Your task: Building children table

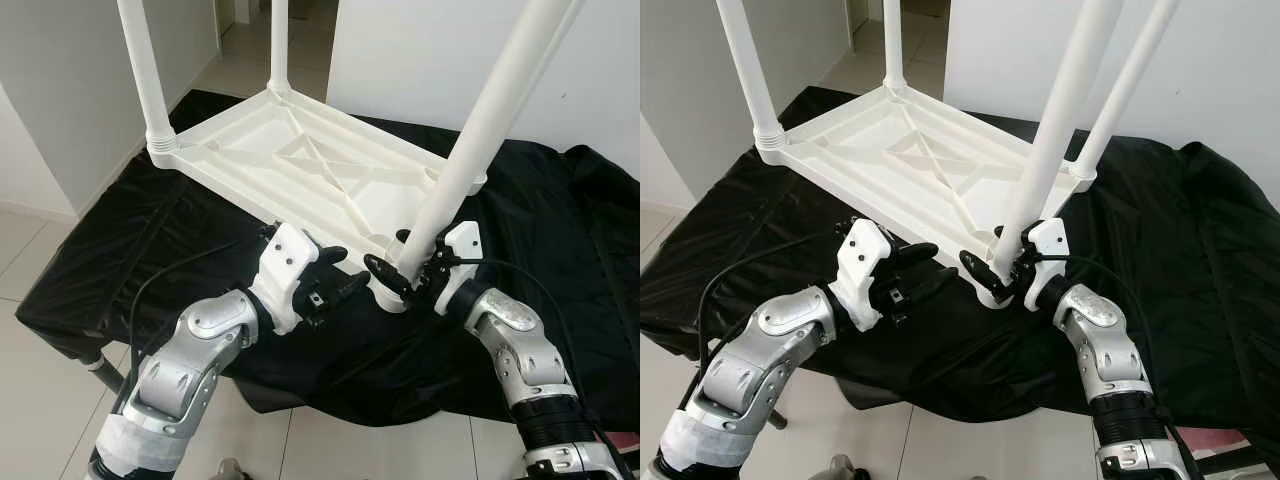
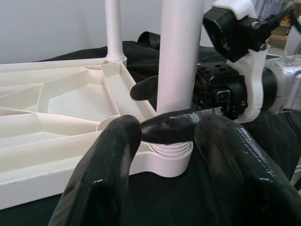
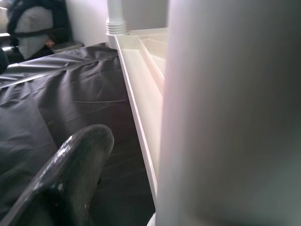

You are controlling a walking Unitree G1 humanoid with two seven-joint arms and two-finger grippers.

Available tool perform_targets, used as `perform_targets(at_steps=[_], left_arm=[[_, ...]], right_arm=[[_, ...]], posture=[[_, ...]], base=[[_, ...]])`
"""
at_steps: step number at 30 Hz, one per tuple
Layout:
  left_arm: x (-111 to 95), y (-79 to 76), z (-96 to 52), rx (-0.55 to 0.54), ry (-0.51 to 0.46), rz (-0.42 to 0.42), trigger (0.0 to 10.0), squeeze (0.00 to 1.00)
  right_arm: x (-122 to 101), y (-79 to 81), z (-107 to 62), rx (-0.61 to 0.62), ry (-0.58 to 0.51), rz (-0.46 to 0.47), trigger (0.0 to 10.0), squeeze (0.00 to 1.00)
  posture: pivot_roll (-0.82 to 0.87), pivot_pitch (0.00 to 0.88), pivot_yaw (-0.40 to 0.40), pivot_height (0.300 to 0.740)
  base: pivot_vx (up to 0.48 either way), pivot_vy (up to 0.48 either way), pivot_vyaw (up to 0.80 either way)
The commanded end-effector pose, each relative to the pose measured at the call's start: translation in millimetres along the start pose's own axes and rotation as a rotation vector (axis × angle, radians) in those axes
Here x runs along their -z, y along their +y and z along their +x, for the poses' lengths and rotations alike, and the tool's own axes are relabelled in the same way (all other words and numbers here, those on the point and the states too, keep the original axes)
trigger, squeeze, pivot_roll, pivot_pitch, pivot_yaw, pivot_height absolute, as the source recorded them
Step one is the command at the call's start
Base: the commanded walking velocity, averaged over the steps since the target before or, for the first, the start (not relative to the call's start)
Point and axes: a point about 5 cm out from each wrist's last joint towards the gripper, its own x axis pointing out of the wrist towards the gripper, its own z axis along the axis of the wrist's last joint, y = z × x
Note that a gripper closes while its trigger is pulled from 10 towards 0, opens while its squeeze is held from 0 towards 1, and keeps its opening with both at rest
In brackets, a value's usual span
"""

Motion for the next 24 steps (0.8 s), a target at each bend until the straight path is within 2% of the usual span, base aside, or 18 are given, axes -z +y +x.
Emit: perform_targets(at_steps=[1, 2, 3, 16, 17, 18, 22, 24], left_arm=[[-0.3, 2.3, 0.2, -0.061, 0.005, 0.002, 10.0, 0.0], [-0.5, 2.4, -0.1, -0.064, 0.004, 0.003, 10.0, 0.0], [-0.5, 2.5, -0.1, -0.068, 0.003, 0.003, 10.0, 0.0], [3.9, 3.1, -5.8, -0.087, 0.02, -0.006, 10.0, 0.0], [4.5, 2.7, -6.3, -0.091, 0.021, -0.01, 10.0, 0.0], [4.8, 1.6, -6.5, -0.093, 0.021, -0.014, 10.0, 0.0], [6.0, -1.2, -6.7, -0.098, 0.02, -0.023, 10.0, 0.0], [6.8, -2.6, -7.0, -0.104, 0.02, -0.031, 10.0, 0.0]], right_arm=[[7.0, 2.1, 4.5, -0.05, 0.027, -0.008, 4.9, 0.0], [8.2, 2.6, 4.9, -0.054, 0.029, -0.01, 1.9, 0.0], [9.8, 2.1, 4.8, -0.059, 0.035, -0.012, 0.0, 0.0], [19.7, -4.4, -6.3, -0.054, 0.053, -0.015, 0.0, 0.0], [19.9, -4.7, -7.2, -0.042, 0.051, -0.014, 1.6, 0.0], [18.8, -4.5, -7.6, -0.029, 0.041, -0.013, 10.0, 0.0], [13.3, -5.8, -7.2, 0.035, 0.0, -0.012, 10.0, 0.0], [6.6, -8.1, -6.4, 0.154, -0.036, -0.024, 10.0, 0.0]], posture=[[0.05, 0.054, -0.085, 0.74], [0.05, 0.051, -0.087, 0.74], [0.05, 0.051, -0.087, 0.74], [0.06, 0.068, -0.097, 0.74], [0.06, 0.077, -0.103, 0.74], [0.06, 0.079, -0.106, 0.74], [0.06, 0.079, -0.111, 0.74], [0.06, 0.086, -0.117, 0.74]], base=[[0.0, 0.0, 0.0], [0.0, 0.0, 0.0], [0.0, 0.0, 0.0], [0.0, 0.0, 0.0], [0.0, 0.0, 0.0], [0.0, 0.0, 0.0], [0.0, 0.0, 0.0], [0.0, 0.0, 0.0]])
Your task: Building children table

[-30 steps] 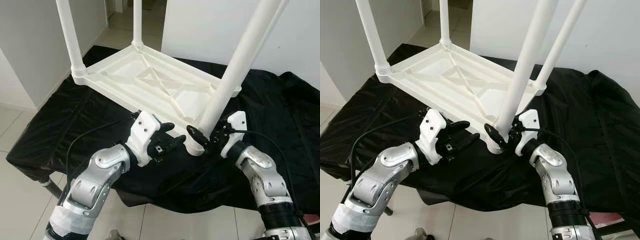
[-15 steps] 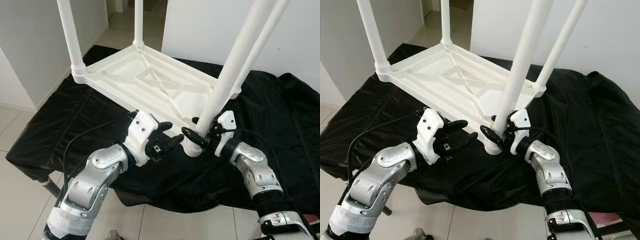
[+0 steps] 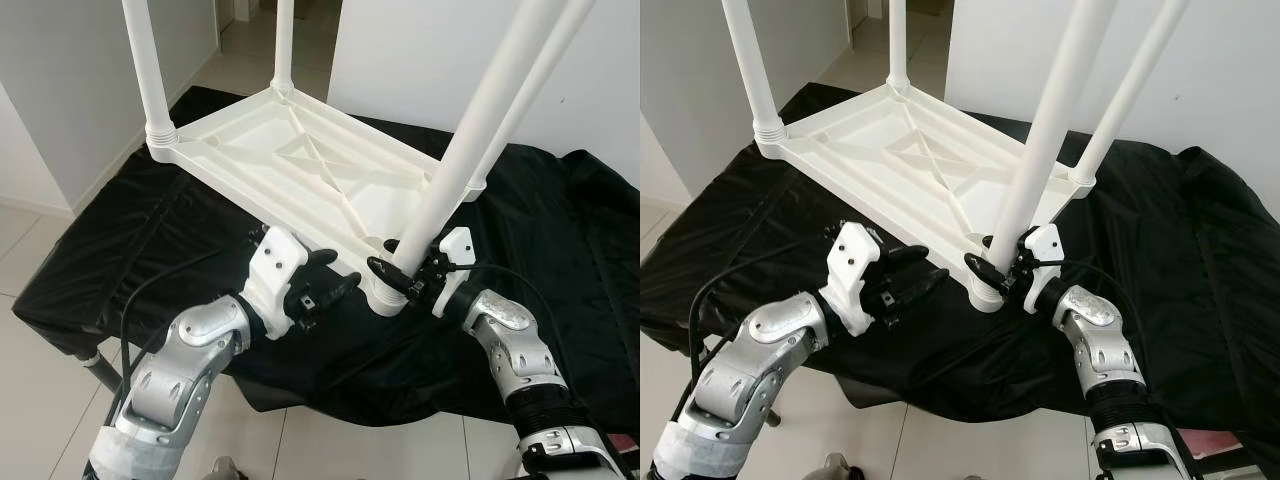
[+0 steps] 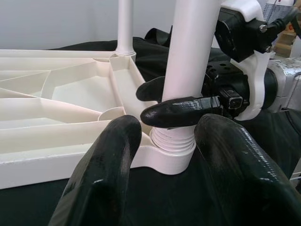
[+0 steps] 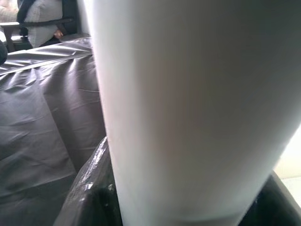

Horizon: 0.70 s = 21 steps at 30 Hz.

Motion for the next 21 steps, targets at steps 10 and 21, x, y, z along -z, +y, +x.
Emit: perform_targets(at_steps=[10, 21], left_arm=[[-0.6, 0.9, -1.7, -0.073, 0.005, -0.002, 10.0, 0.0], [-2.7, -1.1, 4.8, -0.047, -0.006, 0.002, 10.0, 0.0]], right_arm=[[-6.2, 16.1, -6.5, 0.372, -0.018, 0.047, 10.0, 0.0], [4.8, 44.0, -2.1, 0.726, 0.047, 0.132, 10.0, 0.0]], posture=[[0.04, 0.091, -0.108, 0.74], [0.03, 0.077, -0.092, 0.74]], base=[[0.0, 0.0, 0.0], [0.0, 0.0, 0.0]])
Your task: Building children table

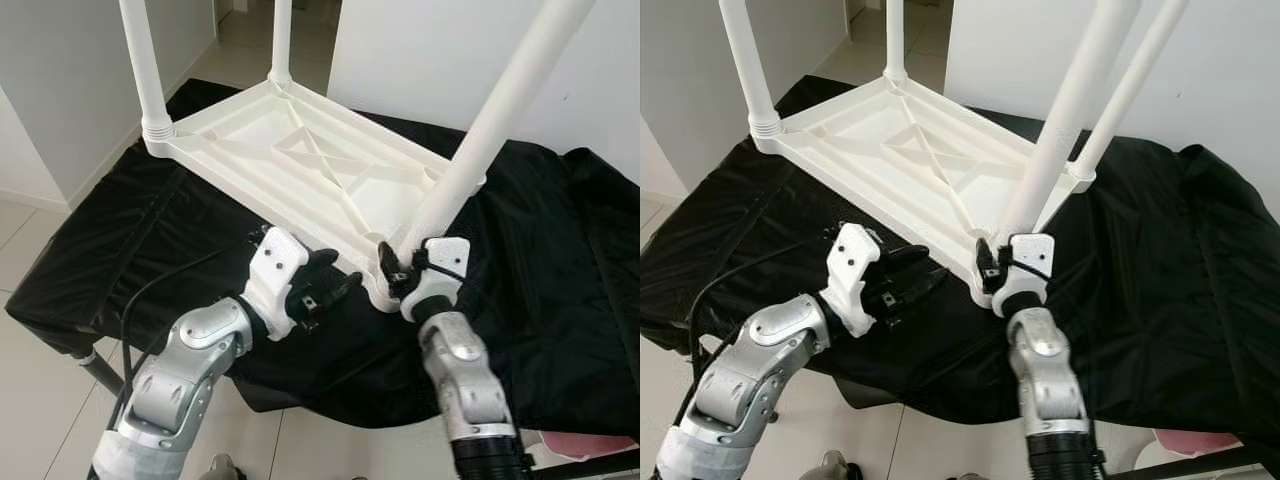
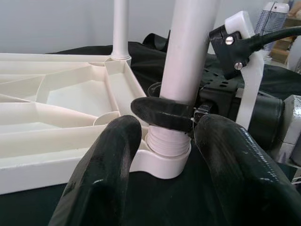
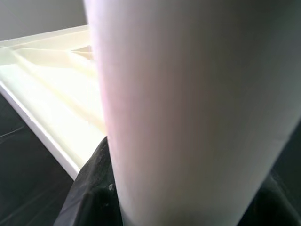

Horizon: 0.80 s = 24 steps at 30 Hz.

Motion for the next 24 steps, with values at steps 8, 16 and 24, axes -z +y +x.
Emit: perform_targets(at_steps=[8, 16, 24], left_arm=[[2.4, 6.0, -1.4, -0.064, 0.021, 0.009, 10.0, 0.0], [1.9, 7.8, -0.3, -0.075, 0.018, 0.011, 10.0, 0.0], [2.6, 9.2, -0.8, -0.078, 0.024, 0.022, 10.0, 0.0]], right_arm=[[2.3, 0.1, -5.0, 0.056, 0.035, 0.007, 10.0, 0.0], [0.1, -2.6, -5.1, 0.041, 0.026, -0.026, 10.0, 1.0], [-2.9, -8.0, -5.1, -0.034, 0.007, -0.045, 10.0, 1.0]], posture=[[0.03, 0.071, -0.1, 0.74], [0.03, 0.064, -0.102, 0.74], [0.04, 0.055, -0.105, 0.74]], base=[[0.0, 0.0, 0.0], [0.0, 0.0, 0.0], [0.0, 0.0, 0.0]])
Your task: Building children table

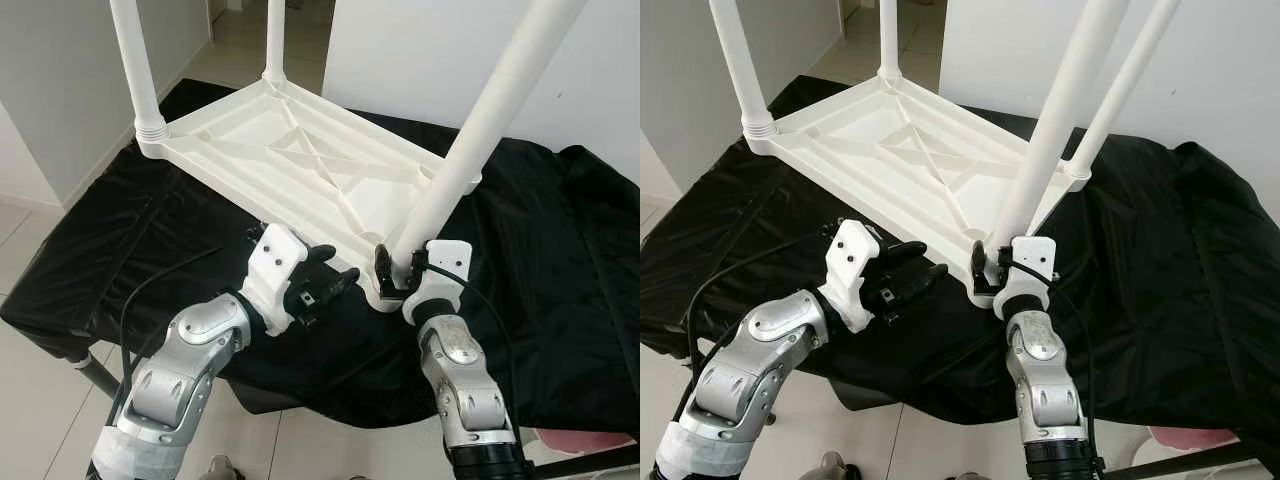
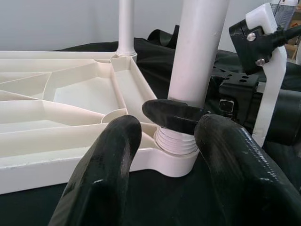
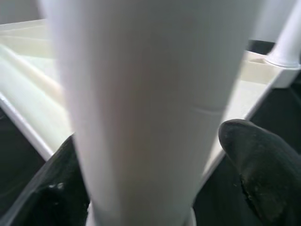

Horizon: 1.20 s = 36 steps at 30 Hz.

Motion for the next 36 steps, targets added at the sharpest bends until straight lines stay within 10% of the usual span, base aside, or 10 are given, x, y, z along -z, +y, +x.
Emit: perform_targets(at_steps=[1, 4, 5, 31, 32, 36], left_arm=[[0.1, 2.9, 0.5, -0.05, 0.003, 0.006, 10.0, 0.0], [0.2, 1.6, 0.0, -0.042, 0.004, 0.006, 10.0, 0.0], [1.8, 1.3, 0.3, -0.026, 0.015, 0.014, 10.0, 0.0], [6.0, -7.2, -2.9, 0.078, 0.05, -0.008, 10.0, 0.0], [5.6, -6.5, -2.9, 0.079, 0.053, 0.01, 10.0, 0.0], [2.8, -1.7, -2.6, 0.077, 0.058, 0.032, 10.0, 0.0]], right_arm=[[0.3, -5.9, -2.8, -0.104, -0.004, 0.005, 10.0, 1.0], [-0.3, -8.0, -3.7, -0.155, -0.008, 0.01, 10.0, 0.75], [-1.7, -17.5, -1.8, -0.249, -0.019, -0.02, 10.0, 0.0], [6.4, -17.6, 18.7, -0.771, 0.071, -0.06, 9.6, 0.0], [8.6, -18.8, 19.7, -0.771, 0.076, -0.059, 0.0, 0.0], [14.3, -23.1, 20.0, -0.77, 0.092, -0.062, 0.0, 0.0]], posture=[[0.04, 0.051, -0.102, 0.74], [0.04, 0.045, -0.098, 0.74], [0.04, 0.039, -0.094, 0.74], [0.05, 0.039, -0.083, 0.74], [0.06, 0.038, -0.091, 0.74], [0.06, 0.042, -0.078, 0.74]], base=[[0.0, 0.0, 0.0], [0.0, 0.0, 0.0], [0.0, 0.0, 0.0], [0.0, 0.0, 0.0], [0.0, 0.0, 0.0], [0.0, 0.0, 0.0]])
